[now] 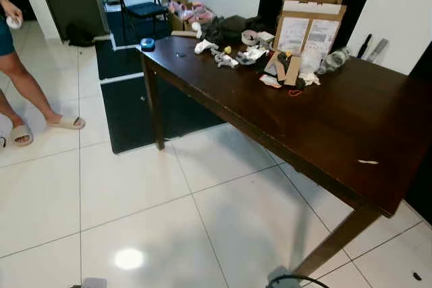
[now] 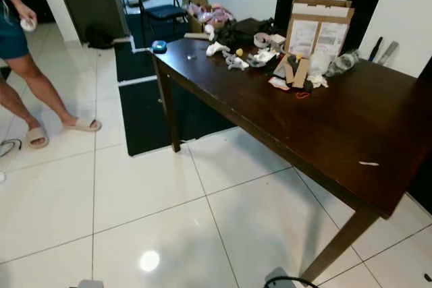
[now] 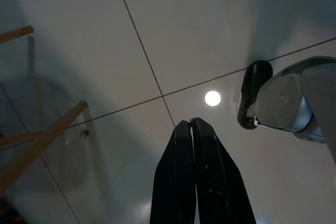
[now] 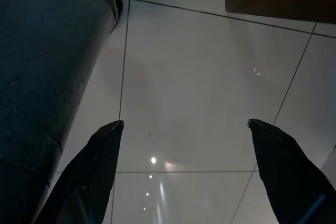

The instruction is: Picking trash to rubbish bin

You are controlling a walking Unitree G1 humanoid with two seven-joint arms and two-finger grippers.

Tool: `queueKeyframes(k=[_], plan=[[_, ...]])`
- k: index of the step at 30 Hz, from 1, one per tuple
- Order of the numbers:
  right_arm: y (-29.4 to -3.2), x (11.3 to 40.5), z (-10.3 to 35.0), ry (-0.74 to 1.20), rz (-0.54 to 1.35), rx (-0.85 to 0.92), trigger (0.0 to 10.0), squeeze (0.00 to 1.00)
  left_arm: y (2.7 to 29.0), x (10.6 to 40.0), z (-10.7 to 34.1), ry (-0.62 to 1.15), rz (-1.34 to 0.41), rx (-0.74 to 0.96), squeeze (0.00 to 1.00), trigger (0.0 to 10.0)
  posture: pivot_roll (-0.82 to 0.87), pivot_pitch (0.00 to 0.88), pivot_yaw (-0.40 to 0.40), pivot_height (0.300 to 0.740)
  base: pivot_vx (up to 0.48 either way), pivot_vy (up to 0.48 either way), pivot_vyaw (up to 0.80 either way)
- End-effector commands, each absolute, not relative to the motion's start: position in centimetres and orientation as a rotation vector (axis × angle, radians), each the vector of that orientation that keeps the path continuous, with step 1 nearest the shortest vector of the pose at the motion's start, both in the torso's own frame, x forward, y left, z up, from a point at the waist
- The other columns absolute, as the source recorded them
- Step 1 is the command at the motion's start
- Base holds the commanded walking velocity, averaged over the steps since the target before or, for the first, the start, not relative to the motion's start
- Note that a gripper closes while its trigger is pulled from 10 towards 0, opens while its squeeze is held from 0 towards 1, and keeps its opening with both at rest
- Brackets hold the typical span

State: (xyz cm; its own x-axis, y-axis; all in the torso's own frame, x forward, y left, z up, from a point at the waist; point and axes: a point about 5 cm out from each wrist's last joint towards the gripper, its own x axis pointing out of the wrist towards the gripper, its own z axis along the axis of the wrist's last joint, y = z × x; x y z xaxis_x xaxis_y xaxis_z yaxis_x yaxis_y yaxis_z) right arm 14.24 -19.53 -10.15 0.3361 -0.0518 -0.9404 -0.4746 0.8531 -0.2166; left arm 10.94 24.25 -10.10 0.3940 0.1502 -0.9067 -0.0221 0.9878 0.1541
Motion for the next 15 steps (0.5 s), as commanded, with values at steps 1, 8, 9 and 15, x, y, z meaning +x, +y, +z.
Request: queueKeyframes(k=[1, 8, 9, 15], plan=[[-18.75, 13.60, -10.48, 1.230, 0.326, -0.499, 10.0, 0.00, 24.30, 10.42, -10.24, 1.175, 0.127, 0.107, 0.00, 10.0, 0.22, 0.082, -0.004, 0.740, 0.356, 0.000, 0.00], [-18.79, 13.60, -10.47, 1.227, 0.336, -0.505, 10.0, 0.00, 24.24, 9.72, -10.43, 1.185, 0.150, 0.085, 0.00, 10.0, 0.23, 0.087, -0.015, 0.740, 0.362, 0.000, 0.00], [-18.79, 13.60, -10.47, 1.227, 0.336, -0.505, 10.0, 0.00, 24.24, 9.72, -10.43, 1.185, 0.150, 0.085, 0.00, 10.0, 0.23, 0.087, -0.015, 0.740, 0.364, 0.000, 0.00], [-18.92, 13.58, -10.46, 1.231, 0.342, -0.509, 10.0, 0.00, 24.25, 9.50, -10.48, 1.187, 0.158, 0.080, 0.00, 10.0, 0.23, 0.088, -0.018, 0.740, 0.362, 0.000, 0.00]])
